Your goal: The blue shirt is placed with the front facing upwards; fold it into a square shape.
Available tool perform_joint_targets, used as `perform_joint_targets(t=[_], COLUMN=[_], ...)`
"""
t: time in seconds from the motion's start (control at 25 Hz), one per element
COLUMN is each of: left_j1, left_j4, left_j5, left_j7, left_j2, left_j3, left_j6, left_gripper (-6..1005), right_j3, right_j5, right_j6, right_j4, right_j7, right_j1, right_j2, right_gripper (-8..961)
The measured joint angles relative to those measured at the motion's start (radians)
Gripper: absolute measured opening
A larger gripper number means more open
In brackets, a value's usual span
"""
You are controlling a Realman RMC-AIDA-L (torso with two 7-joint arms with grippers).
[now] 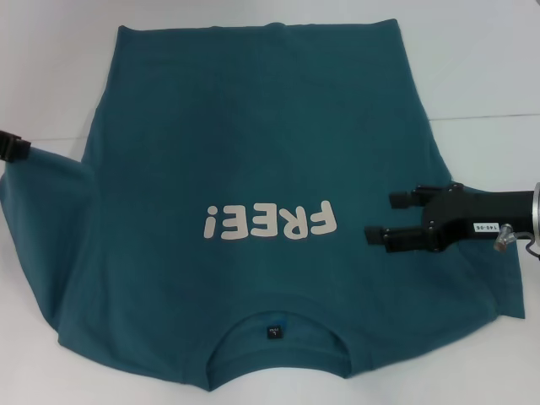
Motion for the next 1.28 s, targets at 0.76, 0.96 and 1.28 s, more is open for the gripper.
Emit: perform_joint_targets(t=[0.76, 0.96, 1.28], left_j1=[-0.049, -0.050, -0.042], left_j4=[0.044, 0.055, 0.044], left_j5=[0.052, 0.052, 0.052], left_j7=[-0.149, -0.185, -0.216], left_j2=[-0.040, -0.087, -0.165], left_j3=[0.043, 0.079, 0.149], left_j6=[0.079, 0.071, 0.028], left_gripper=[24, 26, 28], right_j3=[-0.005, -0.006, -0.010], right_j5=[-0.002, -0.003, -0.004], right_j6=[0.001, 0.001, 0.001], right_j4=[0.001, 0.001, 0.002], right_j7=[-0.004, -0.008, -0.009], right_j1=[-0.008, -0.008, -0.008], right_j2=[0.000, 0.000, 0.000], right_gripper=[916, 916, 916])
